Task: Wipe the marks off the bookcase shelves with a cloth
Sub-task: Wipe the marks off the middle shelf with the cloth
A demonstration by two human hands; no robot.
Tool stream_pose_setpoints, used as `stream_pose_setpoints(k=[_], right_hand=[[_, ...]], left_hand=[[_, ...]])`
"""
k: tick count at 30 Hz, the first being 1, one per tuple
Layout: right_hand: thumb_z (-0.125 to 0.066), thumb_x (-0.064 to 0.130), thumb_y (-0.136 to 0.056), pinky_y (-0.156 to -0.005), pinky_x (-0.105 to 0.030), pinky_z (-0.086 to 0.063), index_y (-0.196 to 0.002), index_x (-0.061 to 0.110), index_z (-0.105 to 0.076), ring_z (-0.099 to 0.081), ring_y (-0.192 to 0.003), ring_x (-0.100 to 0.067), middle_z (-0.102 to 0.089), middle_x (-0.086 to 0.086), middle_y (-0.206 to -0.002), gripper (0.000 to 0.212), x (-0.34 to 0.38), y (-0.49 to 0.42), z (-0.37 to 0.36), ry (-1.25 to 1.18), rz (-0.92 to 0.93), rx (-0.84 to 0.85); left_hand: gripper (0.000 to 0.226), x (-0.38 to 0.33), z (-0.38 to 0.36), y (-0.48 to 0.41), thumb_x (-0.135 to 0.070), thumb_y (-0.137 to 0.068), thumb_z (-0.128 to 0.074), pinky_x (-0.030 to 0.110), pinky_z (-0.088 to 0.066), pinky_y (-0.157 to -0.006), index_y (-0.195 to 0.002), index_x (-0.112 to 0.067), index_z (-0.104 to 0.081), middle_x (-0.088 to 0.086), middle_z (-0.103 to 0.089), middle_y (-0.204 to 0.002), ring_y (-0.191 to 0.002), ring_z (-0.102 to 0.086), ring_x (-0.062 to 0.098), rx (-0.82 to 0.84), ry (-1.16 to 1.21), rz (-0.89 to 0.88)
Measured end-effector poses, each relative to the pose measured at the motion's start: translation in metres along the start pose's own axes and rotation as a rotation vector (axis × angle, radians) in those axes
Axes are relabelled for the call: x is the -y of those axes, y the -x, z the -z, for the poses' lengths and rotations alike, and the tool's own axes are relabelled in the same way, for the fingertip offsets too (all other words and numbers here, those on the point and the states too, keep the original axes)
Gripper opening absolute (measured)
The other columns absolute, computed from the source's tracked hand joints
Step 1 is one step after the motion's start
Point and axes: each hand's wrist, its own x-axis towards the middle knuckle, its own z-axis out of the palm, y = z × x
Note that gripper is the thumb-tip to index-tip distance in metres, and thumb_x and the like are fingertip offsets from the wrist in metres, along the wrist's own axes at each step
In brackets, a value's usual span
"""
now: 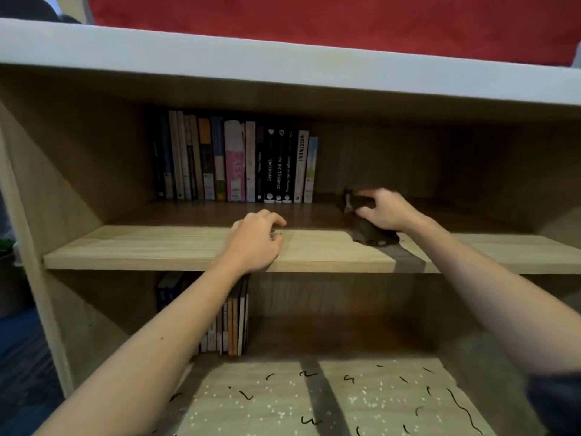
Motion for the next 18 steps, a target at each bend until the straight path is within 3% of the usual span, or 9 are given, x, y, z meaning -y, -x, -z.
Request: stream_pose_setpoints(k=[3,5,7,10,13,15,16,18], right_hand=[[-0.03,0.046,-0.098,-0.107,-0.042,-0.03,-0.14,0.019,-0.037,-0.04,-0.128,-0.029,-0.04,-0.011,-0.144,0.05,0.01,-0.033,-0.043,0.101,-0.123,0.296],[-0.025,0.051,-0.096,-0.11,-0.047,-0.025,-0.14,0.022,-0.038,-0.034,-0.133,-0.03,-0.035,-0.007,-0.148,0.054,0.025,-0.04,-0.06,0.098,-0.055,0.319],[-0.028,0.054,-0.094,-0.107,-0.049,-0.028,-0.134,0.035,-0.045,-0.037,-0.13,-0.03,-0.042,-0.002,-0.144,0.047,0.036,-0.027,-0.061,0.114,0.063,0.29],[-0.034,0.05,-0.095,-0.1,-0.046,-0.033,-0.125,0.038,-0.054,-0.039,-0.119,-0.026,-0.051,0.01,-0.134,0.038,0.039,0.024,-0.047,0.098,0.227,0.173],[-0.039,0.043,-0.094,-0.08,-0.027,-0.037,-0.115,0.029,-0.061,-0.041,-0.094,-0.012,-0.055,0.02,-0.105,0.032,0.042,0.103,-0.042,0.034,0.407,-0.107],[-0.044,0.037,-0.094,-0.076,-0.018,-0.034,-0.105,0.028,-0.063,-0.045,-0.087,-0.009,-0.055,0.021,-0.092,0.024,0.034,0.131,-0.027,-0.115,0.432,-0.166],[-0.046,0.034,-0.094,-0.076,-0.016,-0.034,-0.102,0.028,-0.064,-0.049,-0.085,-0.009,-0.057,0.019,-0.088,0.02,0.025,0.133,-0.018,-0.176,0.425,-0.205],[-0.047,0.035,-0.092,-0.08,-0.026,-0.041,-0.101,0.019,-0.067,-0.058,-0.088,-0.017,-0.066,0.007,-0.09,0.028,-0.001,0.118,-0.002,-0.171,0.334,-0.394]], left_hand=[[0.033,0.001,0.001,0.0,-0.02,-0.092,-0.046,0.036,-0.03,-0.106,-0.124,-0.022,-0.053,-0.004,-0.05,-0.132,-0.125,-0.04,0.016,-0.022,0.012,-0.011],[0.034,0.004,0.001,0.0,-0.019,-0.092,-0.046,0.037,-0.031,-0.106,-0.125,-0.021,-0.053,-0.004,-0.049,-0.132,-0.124,-0.04,0.015,-0.035,0.035,-0.026],[0.033,0.005,0.0,0.001,-0.017,-0.091,-0.047,0.038,-0.033,-0.105,-0.123,-0.021,-0.054,-0.004,-0.051,-0.13,-0.123,-0.041,0.014,-0.071,0.067,-0.039],[0.031,0.002,-0.001,0.001,-0.015,-0.09,-0.048,0.037,-0.036,-0.103,-0.119,-0.021,-0.057,-0.004,-0.054,-0.126,-0.12,-0.043,0.014,-0.116,0.062,-0.043],[0.028,-0.001,-0.002,0.006,-0.014,-0.09,-0.047,0.033,-0.036,-0.1,-0.113,-0.021,-0.061,-0.005,-0.057,-0.12,-0.115,-0.045,0.014,-0.124,0.055,-0.074],[0.027,-0.006,-0.002,0.013,-0.014,-0.091,-0.046,0.032,-0.034,-0.1,-0.111,-0.021,-0.062,-0.005,-0.058,-0.119,-0.114,-0.046,0.014,-0.143,0.073,-0.1],[0.026,-0.009,-0.002,0.019,-0.015,-0.092,-0.045,0.032,-0.031,-0.102,-0.112,-0.021,-0.061,-0.005,-0.057,-0.12,-0.114,-0.045,0.013,-0.155,0.08,-0.125],[0.026,-0.019,-0.006,0.033,-0.017,-0.094,-0.043,0.031,-0.019,-0.109,-0.113,-0.021,-0.06,-0.006,-0.057,-0.12,-0.116,-0.045,0.01,-0.171,0.077,-0.184]])
